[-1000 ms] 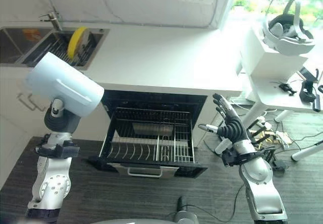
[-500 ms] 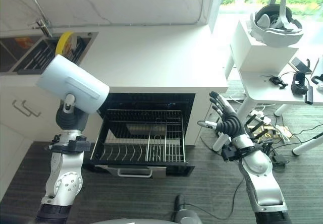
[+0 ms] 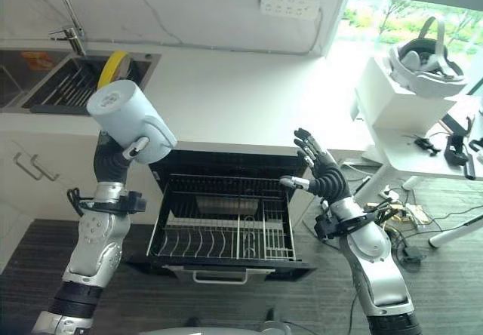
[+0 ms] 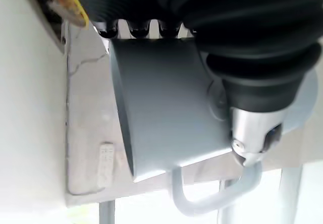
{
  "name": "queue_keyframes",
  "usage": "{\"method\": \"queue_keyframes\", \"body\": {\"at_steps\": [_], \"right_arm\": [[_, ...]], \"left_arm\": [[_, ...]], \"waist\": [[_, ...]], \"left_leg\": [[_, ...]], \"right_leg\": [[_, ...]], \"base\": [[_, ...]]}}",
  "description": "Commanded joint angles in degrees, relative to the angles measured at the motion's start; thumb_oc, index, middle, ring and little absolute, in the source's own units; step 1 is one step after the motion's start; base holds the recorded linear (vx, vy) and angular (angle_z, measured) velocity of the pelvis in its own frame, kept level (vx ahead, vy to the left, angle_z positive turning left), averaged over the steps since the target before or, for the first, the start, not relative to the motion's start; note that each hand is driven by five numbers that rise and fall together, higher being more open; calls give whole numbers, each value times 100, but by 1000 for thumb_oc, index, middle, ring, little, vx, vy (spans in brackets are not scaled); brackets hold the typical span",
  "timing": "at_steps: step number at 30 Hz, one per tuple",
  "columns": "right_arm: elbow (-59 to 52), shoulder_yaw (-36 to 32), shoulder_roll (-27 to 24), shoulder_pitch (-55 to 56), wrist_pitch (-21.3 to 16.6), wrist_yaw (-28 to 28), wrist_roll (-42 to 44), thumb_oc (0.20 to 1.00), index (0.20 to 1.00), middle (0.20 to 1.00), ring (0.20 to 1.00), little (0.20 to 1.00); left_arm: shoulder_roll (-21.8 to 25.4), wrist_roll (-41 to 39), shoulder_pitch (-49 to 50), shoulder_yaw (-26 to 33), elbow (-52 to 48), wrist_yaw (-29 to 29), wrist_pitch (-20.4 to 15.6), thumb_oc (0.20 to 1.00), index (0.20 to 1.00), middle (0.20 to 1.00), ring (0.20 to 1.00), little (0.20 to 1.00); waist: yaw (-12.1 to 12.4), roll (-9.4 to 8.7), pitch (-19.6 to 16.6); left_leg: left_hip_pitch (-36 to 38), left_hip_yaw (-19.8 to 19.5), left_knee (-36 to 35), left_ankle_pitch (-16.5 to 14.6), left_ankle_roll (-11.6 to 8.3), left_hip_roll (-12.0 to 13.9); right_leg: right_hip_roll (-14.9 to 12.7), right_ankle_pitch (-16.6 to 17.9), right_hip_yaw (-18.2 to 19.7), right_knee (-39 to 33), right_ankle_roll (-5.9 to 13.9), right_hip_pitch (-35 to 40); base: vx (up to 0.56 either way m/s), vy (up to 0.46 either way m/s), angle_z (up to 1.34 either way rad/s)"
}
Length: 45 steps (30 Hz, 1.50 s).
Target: Place the dishes in the dishwasher.
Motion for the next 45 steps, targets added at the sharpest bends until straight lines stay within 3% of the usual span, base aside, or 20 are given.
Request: {"method": "queue_keyframes", "body": {"at_steps": [1, 4, 10, 14, 27, 45], "right_arm": [[-35, 42, -174, -351, -569, 35, 239, 1000, 1000, 1000, 1000, 1000], [177, 212, -128, -432, -809, -20, 292, 1000, 1000, 1000, 1000, 1000], [106, 608, -207, -1082, -595, 6, 734, 1000, 1000, 1000, 1000, 1000], [15, 815, -126, -1463, -432, 238, 1435, 1000, 1000, 1000, 1000, 1000], [-223, 1360, 218, -1999, -246, -20, 1533, 1000, 1000, 1000, 1000, 1000], [-60, 1949, 494, -2452, -92, -896, 692, 1000, 1000, 1000, 1000, 1000]], "left_arm": [[182, 950, -317, -86, -219, 228, -580, 200, 200, 200, 200, 200], [352, 1405, -525, -245, 23, 447, -559, 200, 200, 200, 200, 200], [406, 1821, -765, -588, 192, 852, -241, 200, 200, 200, 200, 200], [352, 2206, -833, -805, 360, 1198, -165, 200, 200, 200, 200, 200], [212, 2471, -1068, -1395, 672, 1479, -84, 200, 200, 200, 200, 200], [210, 3031, -1340, -1994, 458, 1625, -124, 200, 200, 200, 200, 200]], "waist": [[59, 228, 33], [139, 160, 79], [239, 224, -114], [263, 264, -206], [278, 299, -321], [317, 299, -350]], "left_leg": [[60, -290, 2, -546, 3, 349], [62, -301, 2, -596, -57, 378], [225, 35, 2, -655, -191, 514], [292, 94, 2, -679, -251, 558], [364, 62, 2, -718, -275, 593], [400, 41, 2, -788, -223, 550]], "right_leg": [[315, -647, 254, 1218, 205, -243], [231, -603, 140, 708, 239, -155], [293, -576, -198, -129, 166, 395], [306, -589, -232, -232, 145, 451], [320, -639, -151, -239, 121, 509], [292, -651, -91, -239, 135, 534]], "base": [[0, 0, 0], [46, -160, 12], [23, -95, 2], [-8, -61, -9], [4, -13, 0], [0, 0, 0]]}}
